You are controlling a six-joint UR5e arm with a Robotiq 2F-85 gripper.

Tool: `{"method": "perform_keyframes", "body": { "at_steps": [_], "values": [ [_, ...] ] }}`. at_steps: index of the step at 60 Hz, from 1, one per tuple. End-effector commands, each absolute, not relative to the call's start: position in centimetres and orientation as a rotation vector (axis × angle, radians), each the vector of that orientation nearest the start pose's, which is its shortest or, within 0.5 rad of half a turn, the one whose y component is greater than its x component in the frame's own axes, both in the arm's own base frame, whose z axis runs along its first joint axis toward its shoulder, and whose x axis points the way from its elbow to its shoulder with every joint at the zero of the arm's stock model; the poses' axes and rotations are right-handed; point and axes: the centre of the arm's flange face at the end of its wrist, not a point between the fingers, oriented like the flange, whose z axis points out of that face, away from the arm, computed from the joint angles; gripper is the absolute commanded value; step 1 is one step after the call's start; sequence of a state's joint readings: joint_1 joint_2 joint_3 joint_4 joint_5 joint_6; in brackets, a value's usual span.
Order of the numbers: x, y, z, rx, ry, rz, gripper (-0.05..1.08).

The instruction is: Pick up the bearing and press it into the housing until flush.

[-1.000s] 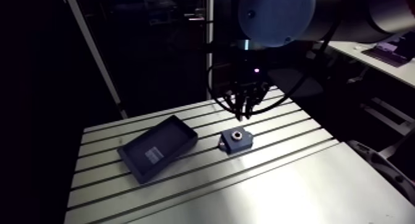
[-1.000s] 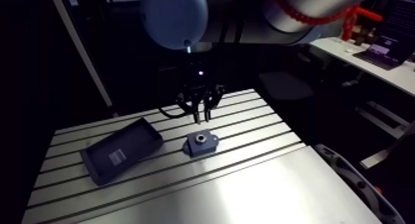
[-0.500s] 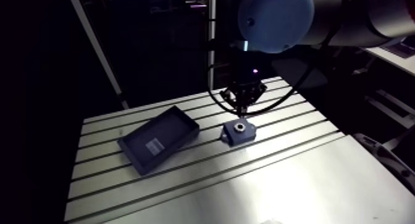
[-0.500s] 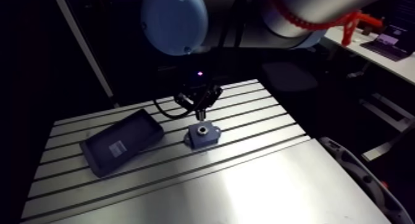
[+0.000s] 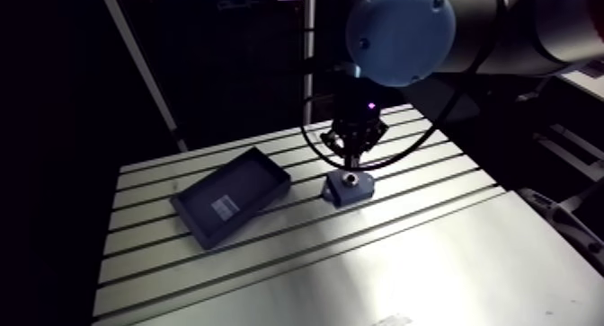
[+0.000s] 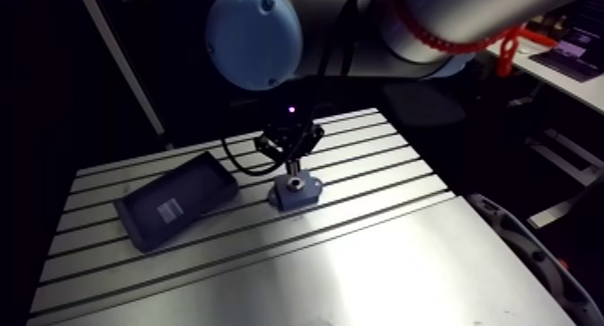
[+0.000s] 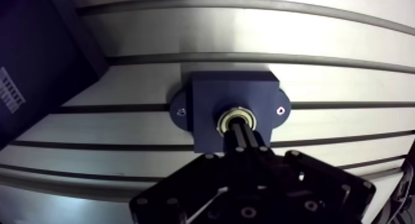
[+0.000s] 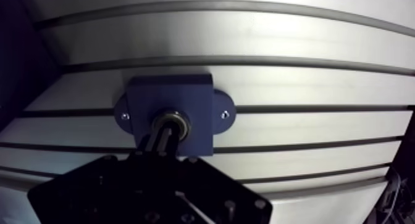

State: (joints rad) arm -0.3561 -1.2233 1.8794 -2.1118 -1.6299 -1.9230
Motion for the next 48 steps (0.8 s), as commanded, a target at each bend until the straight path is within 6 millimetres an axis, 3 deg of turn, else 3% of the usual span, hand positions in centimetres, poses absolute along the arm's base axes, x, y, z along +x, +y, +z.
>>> {"method": "perform_keyframes", "body": {
  "at_steps": [1,48],
  "values": [
    [-55.1,6.9,20.7,0.000,3.003,0.022,1.08],
    [-55.2,7.0,19.5,0.000,3.013,0.033,1.08]
  ]
}}
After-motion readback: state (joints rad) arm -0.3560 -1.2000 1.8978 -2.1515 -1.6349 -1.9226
